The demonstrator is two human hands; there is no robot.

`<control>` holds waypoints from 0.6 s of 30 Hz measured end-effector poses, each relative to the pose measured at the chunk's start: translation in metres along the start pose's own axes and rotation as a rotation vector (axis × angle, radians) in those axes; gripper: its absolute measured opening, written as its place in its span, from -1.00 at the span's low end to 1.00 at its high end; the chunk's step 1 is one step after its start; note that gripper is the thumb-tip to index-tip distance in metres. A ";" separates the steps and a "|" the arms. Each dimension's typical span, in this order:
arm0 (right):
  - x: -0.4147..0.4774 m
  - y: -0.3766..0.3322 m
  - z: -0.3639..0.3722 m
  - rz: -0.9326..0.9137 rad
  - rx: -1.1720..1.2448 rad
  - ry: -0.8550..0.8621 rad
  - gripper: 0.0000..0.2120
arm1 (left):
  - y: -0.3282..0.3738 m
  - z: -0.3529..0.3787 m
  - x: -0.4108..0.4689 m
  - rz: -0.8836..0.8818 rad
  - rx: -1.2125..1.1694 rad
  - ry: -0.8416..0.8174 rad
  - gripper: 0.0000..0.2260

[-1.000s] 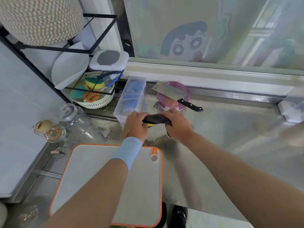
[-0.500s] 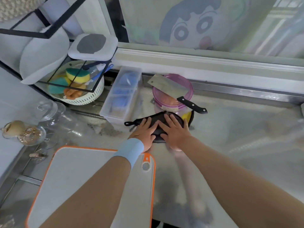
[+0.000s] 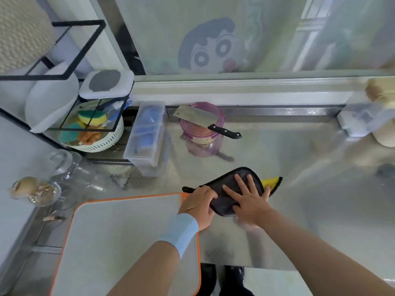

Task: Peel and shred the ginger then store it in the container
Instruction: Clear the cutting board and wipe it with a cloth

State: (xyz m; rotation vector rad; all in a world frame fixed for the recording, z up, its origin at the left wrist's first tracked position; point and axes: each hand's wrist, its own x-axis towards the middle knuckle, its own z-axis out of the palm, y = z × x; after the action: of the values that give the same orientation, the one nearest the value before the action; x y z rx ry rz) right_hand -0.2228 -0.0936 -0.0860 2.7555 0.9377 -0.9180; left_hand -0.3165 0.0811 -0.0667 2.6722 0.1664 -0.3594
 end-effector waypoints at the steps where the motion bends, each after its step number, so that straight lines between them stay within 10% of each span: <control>1: -0.010 -0.008 0.007 0.019 0.011 -0.002 -0.37 | -0.002 0.002 -0.017 0.017 0.061 0.007 -0.54; 9: -0.051 -0.039 0.030 0.140 0.139 -0.021 -0.34 | -0.006 0.034 -0.120 -0.053 0.396 -0.411 0.26; 18: -0.091 -0.069 0.076 0.037 0.059 0.119 -0.45 | -0.011 0.043 -0.163 0.018 0.559 -0.445 -0.03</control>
State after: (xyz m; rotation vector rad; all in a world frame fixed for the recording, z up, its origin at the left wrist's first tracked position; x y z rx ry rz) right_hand -0.3596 -0.1058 -0.0891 2.8952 0.8878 -0.7959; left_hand -0.4841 0.0629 -0.0636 3.0300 -0.1140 -1.1206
